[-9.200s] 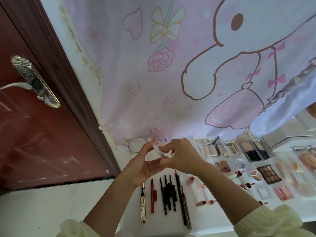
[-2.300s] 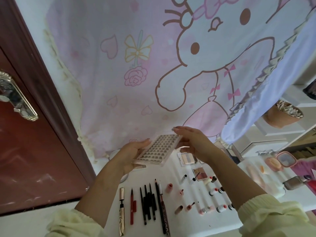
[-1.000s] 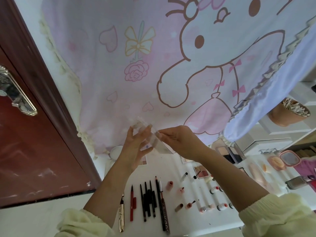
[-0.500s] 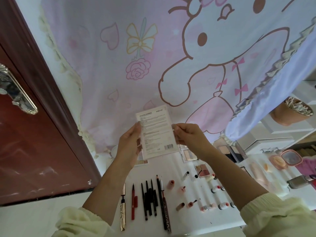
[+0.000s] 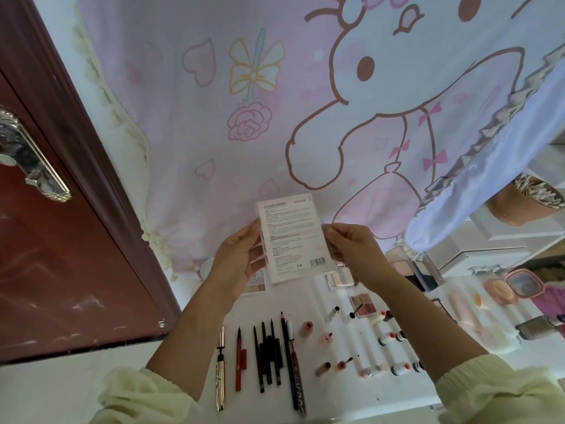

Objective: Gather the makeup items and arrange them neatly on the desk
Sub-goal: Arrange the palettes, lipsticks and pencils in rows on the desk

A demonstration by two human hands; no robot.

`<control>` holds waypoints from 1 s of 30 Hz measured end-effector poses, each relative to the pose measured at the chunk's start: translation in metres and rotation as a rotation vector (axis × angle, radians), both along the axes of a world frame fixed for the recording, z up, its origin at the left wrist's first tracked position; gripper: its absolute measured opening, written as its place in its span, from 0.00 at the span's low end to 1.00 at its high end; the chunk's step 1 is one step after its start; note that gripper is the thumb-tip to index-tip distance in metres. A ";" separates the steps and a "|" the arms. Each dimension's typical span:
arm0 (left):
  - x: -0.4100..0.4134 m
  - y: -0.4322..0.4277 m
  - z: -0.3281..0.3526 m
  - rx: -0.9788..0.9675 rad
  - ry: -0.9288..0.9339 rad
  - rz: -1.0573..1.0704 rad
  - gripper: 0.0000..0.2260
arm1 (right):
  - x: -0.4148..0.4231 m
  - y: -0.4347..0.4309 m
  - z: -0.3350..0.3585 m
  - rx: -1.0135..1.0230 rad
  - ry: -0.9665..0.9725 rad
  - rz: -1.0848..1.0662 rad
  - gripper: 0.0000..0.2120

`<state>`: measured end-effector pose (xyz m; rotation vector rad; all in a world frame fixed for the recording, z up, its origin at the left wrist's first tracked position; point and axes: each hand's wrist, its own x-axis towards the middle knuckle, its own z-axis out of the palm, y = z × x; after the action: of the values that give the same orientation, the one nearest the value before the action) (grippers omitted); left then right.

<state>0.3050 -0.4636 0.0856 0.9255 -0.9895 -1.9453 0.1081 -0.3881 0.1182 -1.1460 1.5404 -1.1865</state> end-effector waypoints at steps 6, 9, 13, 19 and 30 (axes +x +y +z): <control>-0.012 0.010 0.003 -0.064 -0.254 -0.115 0.28 | 0.015 -0.001 0.002 -0.154 0.862 0.177 0.13; -0.017 0.013 0.002 -0.056 -0.198 -0.069 0.35 | 0.030 0.003 0.008 -0.289 1.010 0.231 0.15; -0.017 0.011 -0.001 -0.046 -0.119 -0.035 0.36 | 0.038 0.007 0.010 -0.425 1.052 0.207 0.21; -0.011 0.013 -0.007 -0.085 -0.040 -0.054 0.30 | 0.040 0.008 0.017 -0.264 0.852 0.262 0.17; -0.003 0.015 -0.009 -0.166 -0.027 -0.179 0.36 | 0.044 0.012 0.029 -0.189 0.725 0.261 0.09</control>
<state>0.3018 -0.4487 0.0762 0.7939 -1.2663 -1.9649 0.1516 -0.3757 0.1468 -1.9866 1.7326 -0.7806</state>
